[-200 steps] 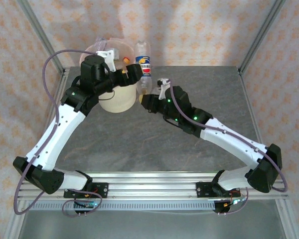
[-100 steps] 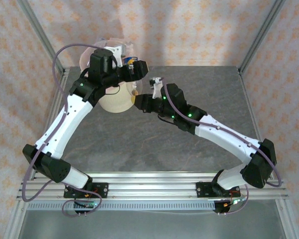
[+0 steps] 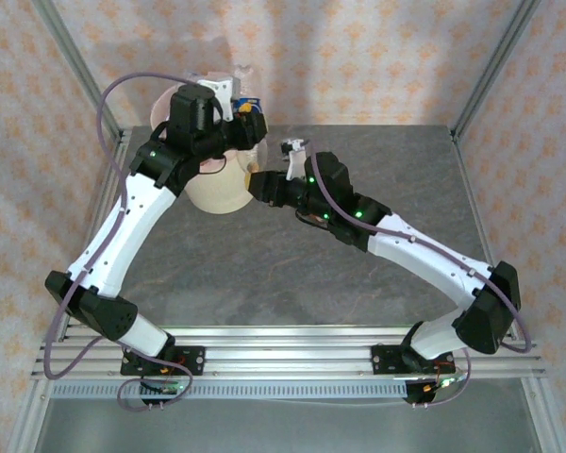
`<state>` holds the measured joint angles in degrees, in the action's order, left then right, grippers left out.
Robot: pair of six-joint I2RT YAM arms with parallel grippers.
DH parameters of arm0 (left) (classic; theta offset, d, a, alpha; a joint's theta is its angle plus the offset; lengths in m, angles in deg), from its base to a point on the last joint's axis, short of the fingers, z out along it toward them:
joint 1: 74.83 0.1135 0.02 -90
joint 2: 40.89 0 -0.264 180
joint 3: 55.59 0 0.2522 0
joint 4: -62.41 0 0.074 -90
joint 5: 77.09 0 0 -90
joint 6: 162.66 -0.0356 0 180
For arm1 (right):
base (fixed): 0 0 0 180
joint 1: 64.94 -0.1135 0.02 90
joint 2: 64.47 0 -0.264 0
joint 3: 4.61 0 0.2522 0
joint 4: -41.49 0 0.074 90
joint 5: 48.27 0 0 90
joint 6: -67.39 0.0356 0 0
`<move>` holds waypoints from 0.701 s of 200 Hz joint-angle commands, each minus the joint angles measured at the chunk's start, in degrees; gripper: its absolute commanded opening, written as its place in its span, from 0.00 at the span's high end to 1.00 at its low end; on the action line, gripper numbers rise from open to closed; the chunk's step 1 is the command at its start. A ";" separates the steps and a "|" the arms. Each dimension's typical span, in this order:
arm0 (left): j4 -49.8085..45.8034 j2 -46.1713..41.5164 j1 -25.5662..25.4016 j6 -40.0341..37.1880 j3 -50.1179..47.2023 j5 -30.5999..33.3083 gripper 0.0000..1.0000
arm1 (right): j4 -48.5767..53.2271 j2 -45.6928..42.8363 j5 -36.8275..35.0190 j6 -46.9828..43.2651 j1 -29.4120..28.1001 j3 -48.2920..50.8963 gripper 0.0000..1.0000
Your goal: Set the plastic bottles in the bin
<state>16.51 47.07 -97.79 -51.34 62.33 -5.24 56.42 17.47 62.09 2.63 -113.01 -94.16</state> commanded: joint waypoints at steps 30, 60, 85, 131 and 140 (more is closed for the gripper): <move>-7.47 5.50 4.06 -19.44 14.94 9.21 0.70 | 7.13 -3.07 -4.99 -2.00 -0.22 -2.96 0.01; -11.28 11.59 7.48 -29.32 23.48 12.34 0.68 | 9.85 -6.41 -10.79 -2.18 -0.20 -1.13 0.01; -12.79 16.43 8.47 -36.26 28.37 13.83 0.66 | 11.51 -8.30 -14.44 -2.38 -0.27 -0.09 0.01; -18.01 25.89 8.96 -44.48 37.68 18.94 0.65 | 13.05 -8.30 -15.86 -2.16 -0.25 0.14 0.01; -18.75 27.05 8.99 -46.02 38.56 19.41 0.65 | 13.27 -8.10 -16.04 -2.11 -0.24 0.12 0.01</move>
<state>2.23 71.97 -89.07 -89.83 97.12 10.08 67.68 9.20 48.47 1.27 -113.01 -94.99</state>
